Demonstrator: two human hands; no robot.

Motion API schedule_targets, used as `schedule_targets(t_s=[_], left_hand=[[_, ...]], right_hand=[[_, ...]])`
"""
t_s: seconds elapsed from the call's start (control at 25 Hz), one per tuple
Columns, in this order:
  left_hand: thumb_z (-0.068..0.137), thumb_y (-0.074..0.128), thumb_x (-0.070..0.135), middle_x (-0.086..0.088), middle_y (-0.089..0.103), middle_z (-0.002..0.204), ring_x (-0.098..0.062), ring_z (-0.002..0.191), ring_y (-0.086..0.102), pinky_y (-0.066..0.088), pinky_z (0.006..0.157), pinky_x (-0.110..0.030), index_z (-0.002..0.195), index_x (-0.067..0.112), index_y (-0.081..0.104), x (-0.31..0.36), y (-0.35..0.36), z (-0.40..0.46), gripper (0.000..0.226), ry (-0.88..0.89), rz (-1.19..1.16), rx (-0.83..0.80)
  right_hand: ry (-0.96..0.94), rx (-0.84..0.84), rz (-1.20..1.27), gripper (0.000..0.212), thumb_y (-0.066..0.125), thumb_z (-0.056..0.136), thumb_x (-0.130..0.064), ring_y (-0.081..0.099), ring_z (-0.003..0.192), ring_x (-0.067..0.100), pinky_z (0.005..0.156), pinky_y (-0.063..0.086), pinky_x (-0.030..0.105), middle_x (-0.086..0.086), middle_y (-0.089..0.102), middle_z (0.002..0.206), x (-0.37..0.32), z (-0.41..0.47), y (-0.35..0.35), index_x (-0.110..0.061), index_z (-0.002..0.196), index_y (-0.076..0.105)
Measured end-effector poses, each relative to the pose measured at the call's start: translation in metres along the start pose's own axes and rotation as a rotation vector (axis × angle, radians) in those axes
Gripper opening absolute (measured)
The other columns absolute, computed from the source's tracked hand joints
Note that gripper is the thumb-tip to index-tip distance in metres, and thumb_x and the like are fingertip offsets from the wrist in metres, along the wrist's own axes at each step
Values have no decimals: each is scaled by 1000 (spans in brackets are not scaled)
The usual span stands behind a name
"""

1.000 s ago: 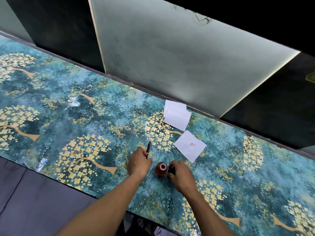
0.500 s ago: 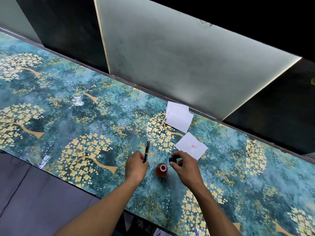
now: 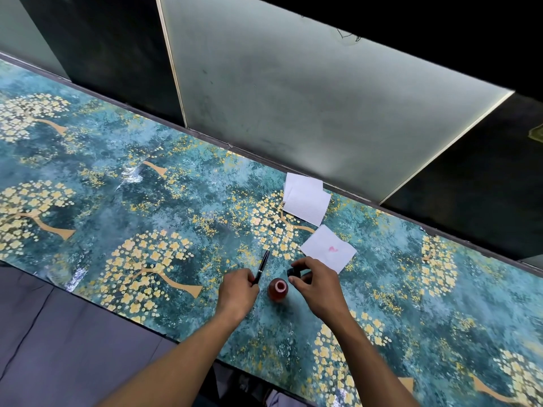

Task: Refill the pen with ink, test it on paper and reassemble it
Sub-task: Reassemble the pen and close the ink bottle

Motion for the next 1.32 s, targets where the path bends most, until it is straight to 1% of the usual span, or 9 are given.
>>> schedule_targets(t_s=[0.12, 0.24, 0.36, 0.48, 0.6, 0.68, 0.84, 1.04, 1.32], left_hand=[[87, 66, 14, -3, 72, 83, -15, 69, 64, 54, 64, -27, 88, 13, 77, 1, -3, -1, 10, 19, 19, -4], [89, 58, 5, -1, 65, 67, -11, 55, 58, 52, 53, -28, 73, 11, 73, 1, -6, -2, 22, 22, 96, 8], [88, 56, 6, -3, 61, 66, -15, 55, 58, 46, 49, -30, 71, 11, 68, -3, -10, -2, 21, 40, 138, 30], [87, 58, 10, -4, 62, 73, -16, 61, 58, 50, 56, -35, 71, 11, 67, -8, -13, -3, 18, 92, 133, 50], [86, 61, 13, -2, 58, 81, -18, 72, 55, 46, 63, -33, 74, 16, 62, -9, -13, -5, 12, 147, 107, 31], [86, 65, 18, -1, 58, 90, -18, 81, 56, 44, 69, -30, 87, 19, 66, -11, -11, -6, 2, 169, 111, 19], [87, 69, 24, 1, 59, 111, -16, 95, 59, 48, 81, -28, 115, 20, 65, -12, -6, -9, 28, 185, 126, 17], [88, 70, 24, 2, 55, 113, -20, 95, 60, 52, 78, -34, 120, 21, 61, -5, -7, -9, 33, 267, 224, 28], [90, 59, 25, 0, 53, 130, -25, 113, 52, 45, 96, -42, 114, 22, 65, 0, -1, -3, 25, 493, 487, -3]], right_hand=[[0, 1, 2, 20, 78, 87, -23, 63, 74, 6, 69, 52, 25, -14, 68, 93, -2, 0, -1, -28, 104, 69], [-4, 0, 1, 20, 78, 87, -23, 63, 74, 4, 67, 49, 20, -15, 68, 93, -4, -1, 0, -28, 104, 69], [-14, 10, -7, 20, 78, 86, -20, 62, 73, 4, 66, 47, 18, -16, 68, 91, -7, -2, 1, -27, 102, 69], [-34, 4, -18, 20, 78, 85, -17, 62, 73, 5, 65, 45, 13, -16, 69, 90, -10, -2, 4, -27, 100, 69], [-74, -29, -59, 23, 77, 85, -17, 62, 75, 5, 70, 48, 20, -13, 68, 97, -10, -3, 6, -28, 104, 70], [-105, -57, -91, 25, 76, 85, -16, 61, 76, 3, 73, 49, 24, -8, 67, 102, -11, -4, 7, -28, 107, 70], [-138, -65, -115, 25, 75, 86, -15, 63, 78, 5, 77, 51, 28, -4, 66, 104, -15, -6, 7, -26, 109, 69], [-145, -41, -121, 26, 75, 86, -15, 61, 78, 3, 77, 49, 24, -9, 64, 101, -16, -6, 4, -26, 109, 70], [-134, -19, -125, 25, 76, 87, -19, 62, 78, 4, 78, 52, 27, -9, 65, 103, -15, -7, 2, -25, 110, 70]])
Point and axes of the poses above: each hand's wrist, its own z-axis towards the middle knuckle, its own y-axis out of the palm, x = y × z, the point moved 1 cm from there along z, towards the middle knuckle
